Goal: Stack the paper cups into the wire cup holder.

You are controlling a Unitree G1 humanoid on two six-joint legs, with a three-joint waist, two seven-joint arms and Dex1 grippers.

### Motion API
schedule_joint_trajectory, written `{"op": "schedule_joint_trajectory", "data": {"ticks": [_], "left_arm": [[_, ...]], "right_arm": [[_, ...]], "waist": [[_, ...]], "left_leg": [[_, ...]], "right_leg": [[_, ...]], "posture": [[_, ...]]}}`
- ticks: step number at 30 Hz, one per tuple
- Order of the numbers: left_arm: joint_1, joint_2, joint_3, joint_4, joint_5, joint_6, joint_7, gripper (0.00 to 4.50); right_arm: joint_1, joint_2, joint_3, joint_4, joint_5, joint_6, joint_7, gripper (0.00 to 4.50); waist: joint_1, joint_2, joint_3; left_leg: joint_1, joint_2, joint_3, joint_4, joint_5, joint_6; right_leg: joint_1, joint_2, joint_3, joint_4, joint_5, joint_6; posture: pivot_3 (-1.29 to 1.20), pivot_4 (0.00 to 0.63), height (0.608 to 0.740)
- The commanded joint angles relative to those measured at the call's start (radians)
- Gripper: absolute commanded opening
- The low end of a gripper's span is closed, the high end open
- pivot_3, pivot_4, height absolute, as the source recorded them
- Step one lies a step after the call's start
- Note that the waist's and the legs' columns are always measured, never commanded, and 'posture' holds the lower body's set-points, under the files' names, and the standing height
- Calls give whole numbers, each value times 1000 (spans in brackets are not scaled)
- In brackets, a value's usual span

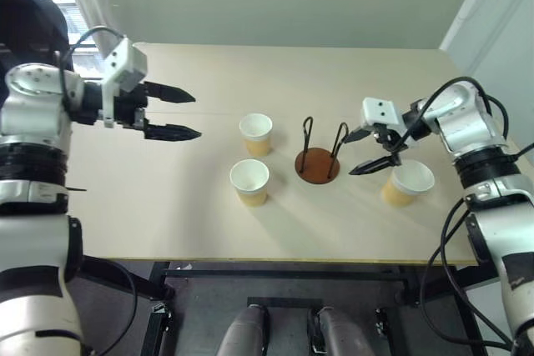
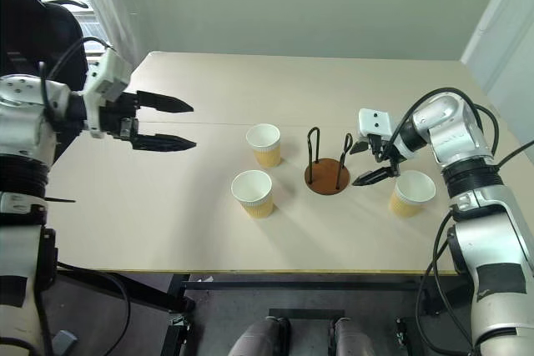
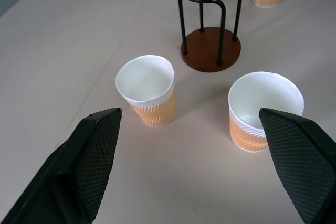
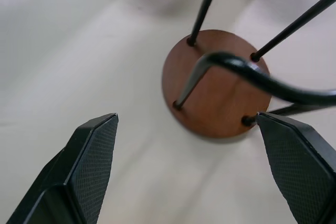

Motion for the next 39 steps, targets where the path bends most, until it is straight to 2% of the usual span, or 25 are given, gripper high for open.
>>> {"op": "schedule_joint_trajectory", "data": {"ticks": [1, 7, 12, 17, 25, 27, 29, 39], "left_arm": [[-27, -6, -26, -42, -57, 2, -31, 4500], [-31, -39, -85, -94, -146, 17, -31, 4500], [-32, -28, -128, -90, -170, -12, -31, 4500], [-44, -30, -142, -65, -176, -32, -31, 4500], [-63, -51, -129, -31, -176, -64, -31, 4500], [-60, -50, -123, -33, -180, -75, -31, 4500], [-55, -47, -115, -34, -182, -91, -31, 4500], [-48, -22, -103, -38, -184, -95, -31, 4500]], "right_arm": [[6, -59, -61, -127, 59, 77, 23, 4259], [25, -157, -63, -249, 138, 176, 24, 4259], [98, -325, -34, -417, 255, 257, 24, 4259], [204, -444, -26, -478, 230, 181, 24, 4259], [289, -447, -29, -473, 127, 48, 8, 4259], [304, -444, -24, -458, 95, 6, 2, 4259], [315, -444, -19, -436, 62, -42, -3, 4259], [304, -415, 9, -290, -67, -239, -26, 4259]], "waist": [[0, 0, 0], [0, 0, 0], [6, 0, 0], [5, 0, 0], [3, 0, 0], [3, 0, 0], [3, 0, 0], [5, 0, 0]], "left_leg": [[0, 0, 0, 0, 1, 1], [0, 0, 0, 0, 1, 0], [-1, 0, 0, 0, 2, 2], [0, 0, 0, 1, 2, 3], [0, 0, 1, 4, 4, 6], [0, 0, 1, 5, 8, 14], [0, -1, 1, 6, 8, 15], [0, -1, 1, 7, 7, 16]], "right_leg": [[0, 0, 0, 0, 0, 0], [1, 0, 0, 0, 0, 0], [1, 0, 0, 0, -2, 3], [3, 0, 0, 0, -2, 4], [4, 0, 0, -1, 0, 10], [5, 0, 0, -1, -1, 12], [5, 0, 1, -1, 0, 12], [6, 0, 1, -1, 1, 12]], "posture": [[0, 150, 740], [0, 150, 740], [0, 150, 740], [0, 150, 740], [0, 150, 740], [0, 150, 740], [0, 150, 740], [0, 150, 740]]}}
